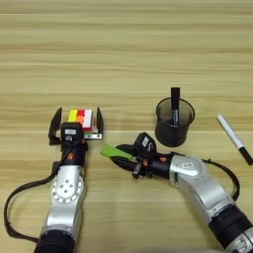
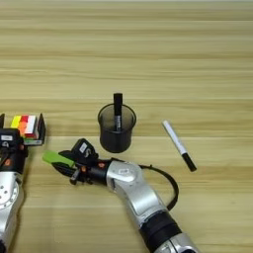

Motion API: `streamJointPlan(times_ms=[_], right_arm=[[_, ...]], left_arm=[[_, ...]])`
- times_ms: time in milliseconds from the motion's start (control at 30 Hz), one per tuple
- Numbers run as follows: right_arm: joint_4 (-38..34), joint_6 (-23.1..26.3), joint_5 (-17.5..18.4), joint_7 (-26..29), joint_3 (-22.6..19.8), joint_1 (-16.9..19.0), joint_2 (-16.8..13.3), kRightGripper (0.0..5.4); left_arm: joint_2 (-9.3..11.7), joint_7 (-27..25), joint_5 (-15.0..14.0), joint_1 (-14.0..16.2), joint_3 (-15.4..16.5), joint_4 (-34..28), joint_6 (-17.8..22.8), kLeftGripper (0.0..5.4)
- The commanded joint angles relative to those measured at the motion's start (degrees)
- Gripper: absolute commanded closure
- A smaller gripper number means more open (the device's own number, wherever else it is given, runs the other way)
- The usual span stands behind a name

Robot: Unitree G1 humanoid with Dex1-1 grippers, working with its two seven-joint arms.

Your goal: Move the objects on the table

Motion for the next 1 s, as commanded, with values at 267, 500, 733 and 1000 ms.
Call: streamJointPlan(times_ms=[267, 500, 733, 1000], right_arm=[[-0.22, 1.12, -0.62, -0.99, -0.6, 2.17, -0.97, 4.0], [-7.37, 2.74, 0.53, -1.88, -1.65, 3.54, -1.32, 4.0], [-19.14, 6.11, 2.46, -3.08, -2.83, 5.09, -2.35, 4.0], [-31.1, 10.65, 5.59, -4.43, -4.09, 5.95, -3.67, 4.0]], left_arm=[[-0.2, -0.05, 0.17, -0.08, -0.2, -0.28, 0.6, 0.0], [-0.21, 0.01, 0.18, -0.12, -0.16, -0.19, 0.61, 0.0], [-0.2, 0.02, 0.2, -0.22, -0.13, -0.06, 0.64, 0.0], [-0.14, 0.02, 0.19, -0.44, -0.05, 0.27, 0.56, 0.0]])
